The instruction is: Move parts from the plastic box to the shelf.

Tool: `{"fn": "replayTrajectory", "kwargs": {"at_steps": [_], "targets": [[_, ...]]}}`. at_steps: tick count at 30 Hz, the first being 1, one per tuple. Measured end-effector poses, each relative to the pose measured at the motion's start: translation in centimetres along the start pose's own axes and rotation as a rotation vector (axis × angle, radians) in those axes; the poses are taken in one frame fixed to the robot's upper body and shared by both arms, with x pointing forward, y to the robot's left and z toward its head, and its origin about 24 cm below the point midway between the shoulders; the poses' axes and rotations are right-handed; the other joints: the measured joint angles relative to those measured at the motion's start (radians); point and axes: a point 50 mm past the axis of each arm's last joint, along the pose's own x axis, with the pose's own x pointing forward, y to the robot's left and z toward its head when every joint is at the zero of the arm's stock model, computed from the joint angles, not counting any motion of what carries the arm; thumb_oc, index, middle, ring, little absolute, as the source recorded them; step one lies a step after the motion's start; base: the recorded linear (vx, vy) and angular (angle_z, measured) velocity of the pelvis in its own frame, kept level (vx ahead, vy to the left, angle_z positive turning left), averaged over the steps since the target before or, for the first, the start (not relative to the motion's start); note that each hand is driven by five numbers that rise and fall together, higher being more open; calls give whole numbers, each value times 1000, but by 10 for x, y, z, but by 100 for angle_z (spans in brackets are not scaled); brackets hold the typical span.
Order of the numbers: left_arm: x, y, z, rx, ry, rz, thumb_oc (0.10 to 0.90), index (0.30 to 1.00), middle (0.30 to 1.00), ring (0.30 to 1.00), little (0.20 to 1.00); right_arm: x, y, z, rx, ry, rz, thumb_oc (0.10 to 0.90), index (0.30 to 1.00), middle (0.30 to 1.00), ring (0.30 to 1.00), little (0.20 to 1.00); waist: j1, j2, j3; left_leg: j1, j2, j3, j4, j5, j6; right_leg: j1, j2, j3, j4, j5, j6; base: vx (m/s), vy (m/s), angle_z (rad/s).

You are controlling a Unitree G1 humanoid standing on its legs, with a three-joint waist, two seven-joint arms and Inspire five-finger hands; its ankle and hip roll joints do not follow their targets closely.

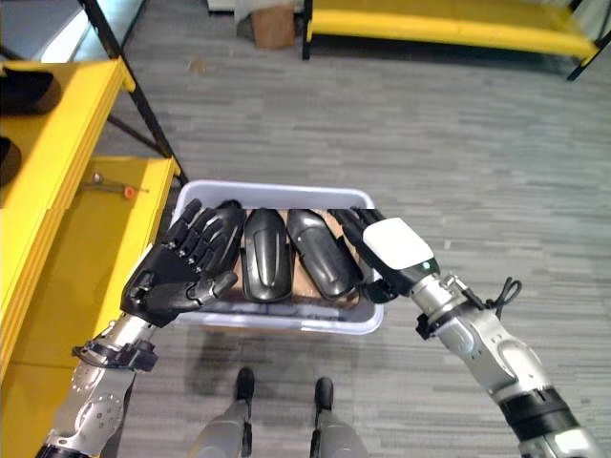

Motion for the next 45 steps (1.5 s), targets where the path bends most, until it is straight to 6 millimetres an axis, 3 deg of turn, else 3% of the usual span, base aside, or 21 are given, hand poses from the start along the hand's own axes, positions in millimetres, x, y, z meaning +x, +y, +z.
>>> {"fn": "replayTrajectory", "kwargs": {"at_steps": [1,5,10,17,25,39,43,45], "targets": [[6,-3,1,-1,-10,-20,900,1000,1000,1000,1000,6,-1,-2,-30,0,-22,900,1000,1000,1000,1000,1,8,34,-11,-2,-2,1,3,0,-12,-2,-1,8,3,-5,-127,5,4],[15,-5,8,0,-51,-43,900,1000,1000,1000,1000,8,1,0,-60,-10,-35,900,1000,1000,1000,1000,1,18,72,-12,-12,-1,0,0,3,-13,-11,-1,6,1,-2,-112,4,1],[18,-5,13,-13,-89,-41,900,1000,1000,1000,1000,8,7,-5,-62,24,-7,900,1000,1000,1000,1000,1,20,74,-21,-13,-1,-1,-1,5,-23,-12,-1,6,-1,-1,-60,-11,0],[23,-5,15,-7,-106,-60,900,1000,1000,1000,1000,2,43,-25,-147,98,189,900,1000,1000,1000,1000,16,21,89,-44,-13,-2,2,-1,4,-47,-11,-7,9,-1,-1,-57,-51,0],[24,-1,14,-27,-99,-53,900,1000,1000,1000,1000,9,45,-31,-178,111,219,900,1000,1000,1000,1000,30,27,116,-82,-14,-14,14,0,4,-85,-14,-17,35,-9,-3,-41,-27,3],[30,-3,16,-12,-100,-95,900,1000,1000,1000,1000,21,58,-47,-253,204,265,900,1000,1000,1000,1000,75,41,129,-149,-16,-29,52,1,2,-203,-23,-28,194,-79,-8,-29,-23,3],[29,-2,13,-14,-88,-91,900,1000,1000,1000,1000,23,65,-52,-254,289,256,900,1000,1000,1000,1000,86,45,131,-173,-18,-34,65,1,1,-245,-29,-30,253,-106,-12,-31,-33,6],[27,0,9,-16,-73,-93,900,1000,1000,1000,1000,30,67,-60,-278,415,237,900,1000,1000,1000,1000,88,50,132,-209,-24,-48,73,6,-3,-296,-37,-36,305,-126,-16,-35,-15,13]]}}
